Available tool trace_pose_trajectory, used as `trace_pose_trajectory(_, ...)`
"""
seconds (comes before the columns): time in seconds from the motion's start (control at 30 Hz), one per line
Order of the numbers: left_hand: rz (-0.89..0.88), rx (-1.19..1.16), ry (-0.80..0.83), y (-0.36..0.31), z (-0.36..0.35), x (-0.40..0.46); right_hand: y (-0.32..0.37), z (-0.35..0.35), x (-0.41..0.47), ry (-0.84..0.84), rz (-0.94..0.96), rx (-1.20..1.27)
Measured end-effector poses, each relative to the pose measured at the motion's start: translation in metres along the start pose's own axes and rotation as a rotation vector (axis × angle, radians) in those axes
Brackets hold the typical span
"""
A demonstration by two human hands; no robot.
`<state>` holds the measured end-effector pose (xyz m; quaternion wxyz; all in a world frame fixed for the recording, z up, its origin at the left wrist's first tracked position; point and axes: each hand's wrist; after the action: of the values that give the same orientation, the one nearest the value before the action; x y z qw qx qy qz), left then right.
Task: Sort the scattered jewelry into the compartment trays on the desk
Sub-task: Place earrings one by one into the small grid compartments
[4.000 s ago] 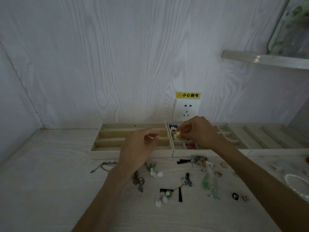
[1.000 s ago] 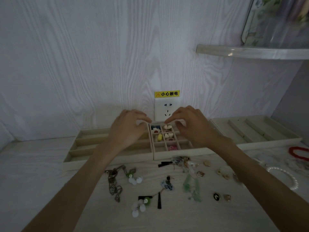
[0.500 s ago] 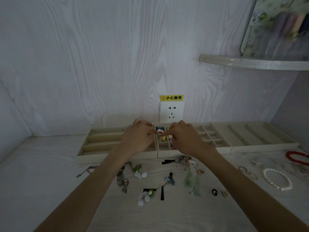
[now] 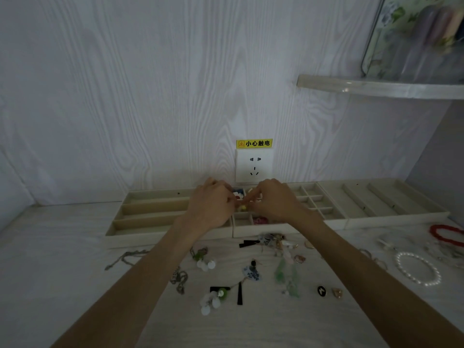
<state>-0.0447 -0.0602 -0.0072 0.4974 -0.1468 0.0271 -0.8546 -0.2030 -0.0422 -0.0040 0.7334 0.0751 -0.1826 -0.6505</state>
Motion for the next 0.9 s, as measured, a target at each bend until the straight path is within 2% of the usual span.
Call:
trace_pose_trajectory(0.13,0.006,-0.025,-0.012,0.002,0.002,0.0,0.001,-0.004,0.008,0.01,-0.136,0.181)
trace_pose_trajectory(0.3,0.043,-0.056,0.065,0.003,0.001,-0.001,-0.001,-0.006,0.012,0.022,-0.168,0.204)
trace_pose_trajectory(0.5,0.047,-0.101,0.065,0.005,0.003,-0.001,-0.003,-0.004,0.017,0.061,-0.19,0.196)
trace_pose_trajectory(0.67,0.06,-0.165,0.013,0.004,0.009,-0.004,-0.001,0.005,0.01,0.054,-0.128,0.194)
trace_pose_trajectory(0.9,0.053,-0.143,0.041,0.007,0.01,-0.007,0.0,0.006,0.005,0.033,-0.004,-0.013)
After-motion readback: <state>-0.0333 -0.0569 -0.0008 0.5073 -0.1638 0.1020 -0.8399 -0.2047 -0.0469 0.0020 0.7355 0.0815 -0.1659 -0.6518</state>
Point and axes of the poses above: each hand's wrist, its own x-axis towards the middle knuckle, its own z-axis out of the back of the hand, y = z × x, and after that the axes turned 1 degree about -z, right-handed
